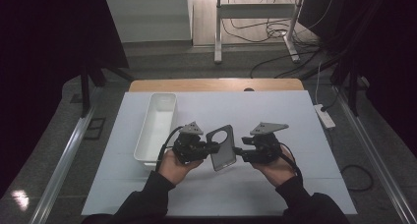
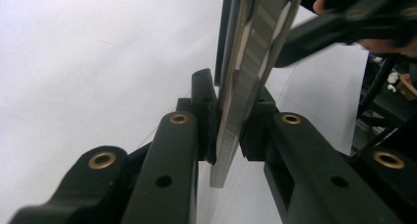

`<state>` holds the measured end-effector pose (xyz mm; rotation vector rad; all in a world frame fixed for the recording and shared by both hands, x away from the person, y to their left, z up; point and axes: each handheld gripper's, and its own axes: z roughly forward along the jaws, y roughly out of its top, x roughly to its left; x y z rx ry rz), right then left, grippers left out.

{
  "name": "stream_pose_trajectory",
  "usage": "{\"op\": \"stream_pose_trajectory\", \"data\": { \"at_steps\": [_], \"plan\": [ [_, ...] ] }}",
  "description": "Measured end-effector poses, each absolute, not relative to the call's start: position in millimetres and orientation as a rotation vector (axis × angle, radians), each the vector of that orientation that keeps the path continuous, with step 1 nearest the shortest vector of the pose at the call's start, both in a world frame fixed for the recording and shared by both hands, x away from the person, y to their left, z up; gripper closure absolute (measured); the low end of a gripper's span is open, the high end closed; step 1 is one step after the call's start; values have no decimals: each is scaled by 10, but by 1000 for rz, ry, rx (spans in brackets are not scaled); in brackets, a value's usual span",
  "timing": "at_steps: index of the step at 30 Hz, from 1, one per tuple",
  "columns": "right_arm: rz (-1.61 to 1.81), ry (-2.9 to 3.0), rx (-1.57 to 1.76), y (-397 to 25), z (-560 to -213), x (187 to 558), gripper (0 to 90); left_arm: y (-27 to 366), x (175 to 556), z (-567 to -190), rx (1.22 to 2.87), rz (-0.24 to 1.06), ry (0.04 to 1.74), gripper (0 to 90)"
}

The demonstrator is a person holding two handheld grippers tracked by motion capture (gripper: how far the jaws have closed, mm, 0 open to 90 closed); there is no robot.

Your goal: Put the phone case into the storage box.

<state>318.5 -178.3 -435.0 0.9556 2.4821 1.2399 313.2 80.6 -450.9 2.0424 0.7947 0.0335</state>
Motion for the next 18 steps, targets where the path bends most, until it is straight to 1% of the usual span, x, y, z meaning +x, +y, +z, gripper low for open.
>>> {"op": "stream_pose_trajectory", "data": {
  "at_steps": [3,4,5,6,9,14,17,18],
  "plan": [
    [1254,2498,934,-1792,-4351,3192,156,833,3134,-4497,2053,46,793,792],
    [1245,2501,928,-1790,-4352,3190,129,839,3130,-4490,2056,50,792,793],
    [1245,2501,928,-1790,-4352,3190,129,839,3130,-4490,2056,50,792,793],
    [1249,2525,932,-1788,-4353,3195,70,845,3129,-4482,2058,53,790,793],
    [1255,2525,927,-1785,-4353,3195,60,856,3127,-4469,2063,49,788,794],
    [1253,2521,923,-1788,-4352,3199,70,851,3119,-4459,2070,29,765,795],
    [1265,2528,893,-1780,-4355,3193,127,837,3110,-4452,2075,30,742,795],
    [1265,2528,893,-1780,-4355,3193,127,830,3104,-4448,2072,25,738,795]
  ]
}}
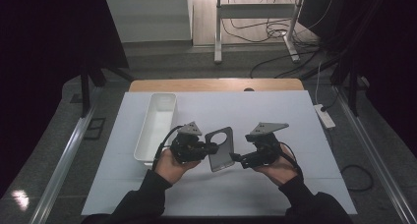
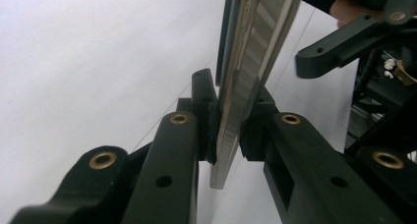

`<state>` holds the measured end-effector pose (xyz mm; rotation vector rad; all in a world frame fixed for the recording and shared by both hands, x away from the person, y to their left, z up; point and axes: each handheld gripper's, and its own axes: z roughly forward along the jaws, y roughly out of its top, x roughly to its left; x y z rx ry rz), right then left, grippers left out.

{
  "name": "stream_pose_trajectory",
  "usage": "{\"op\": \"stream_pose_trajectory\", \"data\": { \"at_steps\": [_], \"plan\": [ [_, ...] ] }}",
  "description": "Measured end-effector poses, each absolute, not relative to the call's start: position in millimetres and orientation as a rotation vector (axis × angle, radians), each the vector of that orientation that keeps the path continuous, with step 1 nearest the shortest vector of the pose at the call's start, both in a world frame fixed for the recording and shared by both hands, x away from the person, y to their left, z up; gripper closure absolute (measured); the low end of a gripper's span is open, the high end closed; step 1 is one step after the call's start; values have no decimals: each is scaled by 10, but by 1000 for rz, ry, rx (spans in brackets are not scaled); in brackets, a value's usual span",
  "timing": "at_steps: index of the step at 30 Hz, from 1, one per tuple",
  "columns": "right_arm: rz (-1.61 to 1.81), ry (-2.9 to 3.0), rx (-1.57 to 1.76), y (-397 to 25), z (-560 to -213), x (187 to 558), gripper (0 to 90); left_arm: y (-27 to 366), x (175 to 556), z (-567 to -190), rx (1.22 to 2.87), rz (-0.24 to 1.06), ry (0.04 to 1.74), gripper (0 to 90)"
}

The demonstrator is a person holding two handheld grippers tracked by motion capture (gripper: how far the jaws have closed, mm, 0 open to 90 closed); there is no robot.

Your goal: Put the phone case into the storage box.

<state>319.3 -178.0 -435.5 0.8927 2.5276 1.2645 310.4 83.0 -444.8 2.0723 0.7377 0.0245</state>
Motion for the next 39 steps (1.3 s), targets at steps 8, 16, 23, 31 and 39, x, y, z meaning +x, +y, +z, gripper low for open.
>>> {"op": "stream_pose_trajectory", "data": {
  "at_steps": [8,16,23,31,39],
  "plan": [
    [1294,2582,780,-1728,-4367,3145,388,790,3072,-4412,2067,7,657,795],
    [1292,2632,691,-1702,-4366,3118,676,757,3055,-4414,2083,-4,607,794],
    [1331,2674,646,-1742,-4325,3114,802,807,3098,-4421,2068,-15,609,739],
    [1279,2580,686,-1684,-4268,3036,806,814,3088,-4400,2051,157,688,486],
    [1248,2444,830,-1766,-4242,3046,805,898,3142,-4415,2010,266,792,179]
  ]
}}
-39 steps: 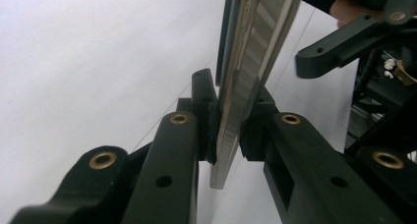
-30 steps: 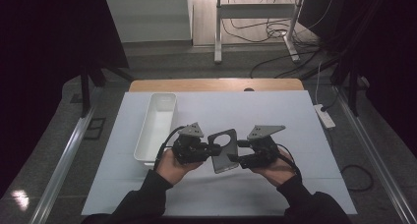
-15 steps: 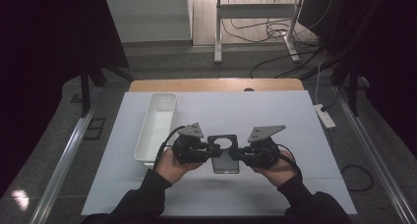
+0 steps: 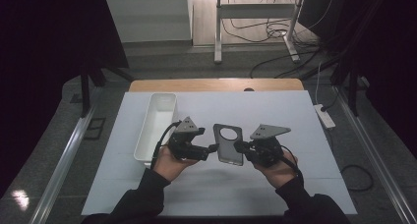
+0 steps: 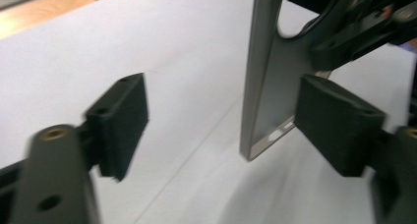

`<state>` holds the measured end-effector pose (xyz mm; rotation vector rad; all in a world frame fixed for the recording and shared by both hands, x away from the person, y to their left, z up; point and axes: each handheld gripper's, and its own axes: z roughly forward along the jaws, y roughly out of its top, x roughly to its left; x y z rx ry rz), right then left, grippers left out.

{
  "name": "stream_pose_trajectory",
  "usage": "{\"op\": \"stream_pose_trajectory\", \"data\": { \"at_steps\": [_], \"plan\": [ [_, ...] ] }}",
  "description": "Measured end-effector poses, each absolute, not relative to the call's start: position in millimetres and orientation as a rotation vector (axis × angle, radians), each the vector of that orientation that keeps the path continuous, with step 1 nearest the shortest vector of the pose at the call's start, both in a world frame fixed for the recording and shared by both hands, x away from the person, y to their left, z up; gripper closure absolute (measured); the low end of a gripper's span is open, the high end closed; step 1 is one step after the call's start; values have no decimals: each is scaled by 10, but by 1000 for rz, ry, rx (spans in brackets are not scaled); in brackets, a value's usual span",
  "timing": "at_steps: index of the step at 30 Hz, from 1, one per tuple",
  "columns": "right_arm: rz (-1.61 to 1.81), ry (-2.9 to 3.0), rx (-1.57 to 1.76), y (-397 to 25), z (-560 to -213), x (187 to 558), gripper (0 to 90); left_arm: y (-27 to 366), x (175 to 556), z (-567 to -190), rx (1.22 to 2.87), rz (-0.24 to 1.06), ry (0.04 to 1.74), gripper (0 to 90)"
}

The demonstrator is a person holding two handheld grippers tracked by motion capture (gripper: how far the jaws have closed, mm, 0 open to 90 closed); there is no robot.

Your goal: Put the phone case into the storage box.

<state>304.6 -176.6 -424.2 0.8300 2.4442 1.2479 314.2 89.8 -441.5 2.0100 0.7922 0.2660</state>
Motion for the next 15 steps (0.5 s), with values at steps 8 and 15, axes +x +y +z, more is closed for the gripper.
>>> {"op": "stream_pose_trajectory", "data": {
  "at_steps": [8,15],
  "plan": [
    [1208,2365,897,-1781,-4245,3026,805,906,3152,-4434,2011,280,823,30],
    [1221,2350,943,-1746,-4258,2997,805,903,3150,-4441,2016,269,824,29]
  ]
}}
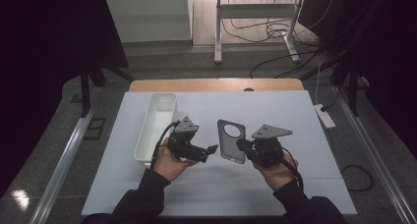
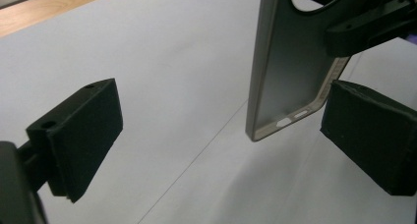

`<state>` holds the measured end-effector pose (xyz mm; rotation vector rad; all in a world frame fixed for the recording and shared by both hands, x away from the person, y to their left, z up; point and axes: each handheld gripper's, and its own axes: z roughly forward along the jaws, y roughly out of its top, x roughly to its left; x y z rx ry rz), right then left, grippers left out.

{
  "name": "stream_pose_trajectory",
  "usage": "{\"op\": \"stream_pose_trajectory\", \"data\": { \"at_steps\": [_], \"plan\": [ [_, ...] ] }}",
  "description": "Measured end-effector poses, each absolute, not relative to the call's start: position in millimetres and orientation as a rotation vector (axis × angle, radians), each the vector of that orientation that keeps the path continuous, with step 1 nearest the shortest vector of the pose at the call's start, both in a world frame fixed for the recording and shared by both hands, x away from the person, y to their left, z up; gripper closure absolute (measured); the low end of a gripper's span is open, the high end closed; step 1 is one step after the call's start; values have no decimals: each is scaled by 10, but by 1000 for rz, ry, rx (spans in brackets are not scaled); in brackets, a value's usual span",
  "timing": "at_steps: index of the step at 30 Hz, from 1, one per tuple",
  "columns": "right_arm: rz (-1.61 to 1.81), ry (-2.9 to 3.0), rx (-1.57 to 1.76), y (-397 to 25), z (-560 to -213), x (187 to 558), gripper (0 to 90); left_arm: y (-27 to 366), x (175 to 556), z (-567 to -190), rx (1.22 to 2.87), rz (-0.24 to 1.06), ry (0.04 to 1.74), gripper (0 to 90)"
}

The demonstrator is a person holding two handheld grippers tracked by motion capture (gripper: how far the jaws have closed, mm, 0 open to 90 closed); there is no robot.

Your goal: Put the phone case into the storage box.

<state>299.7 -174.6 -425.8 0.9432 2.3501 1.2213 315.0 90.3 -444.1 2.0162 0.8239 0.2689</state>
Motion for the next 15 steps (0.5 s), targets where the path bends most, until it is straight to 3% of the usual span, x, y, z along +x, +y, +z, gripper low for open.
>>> {"op": "stream_pose_trajectory", "data": {
  "at_steps": [2,7,9,11,12,14,15],
  "plan": [
    [1219,2351,948,-1716,-4263,2976,805,879,3124,-4432,2020,290,794,67],
    [1224,2359,942,-1673,-4270,2945,805,814,3067,-4409,2053,312,764,407],
    [1230,2358,942,-1666,-4273,2941,805,801,3062,-4408,2059,308,765,448],
    [1225,2360,939,-1652,-4276,2929,804,787,3057,-4412,2066,302,774,594],
    [1225,2360,939,-1652,-4276,2929,804,781,3057,-4414,2070,300,781,594],
    [1238,2363,938,-1642,-4278,2923,805,775,3063,-4422,2070,281,796,705],
    [1241,2366,938,-1634,-4277,2916,805,778,3068,-4425,2071,267,801,705]
  ]
}}
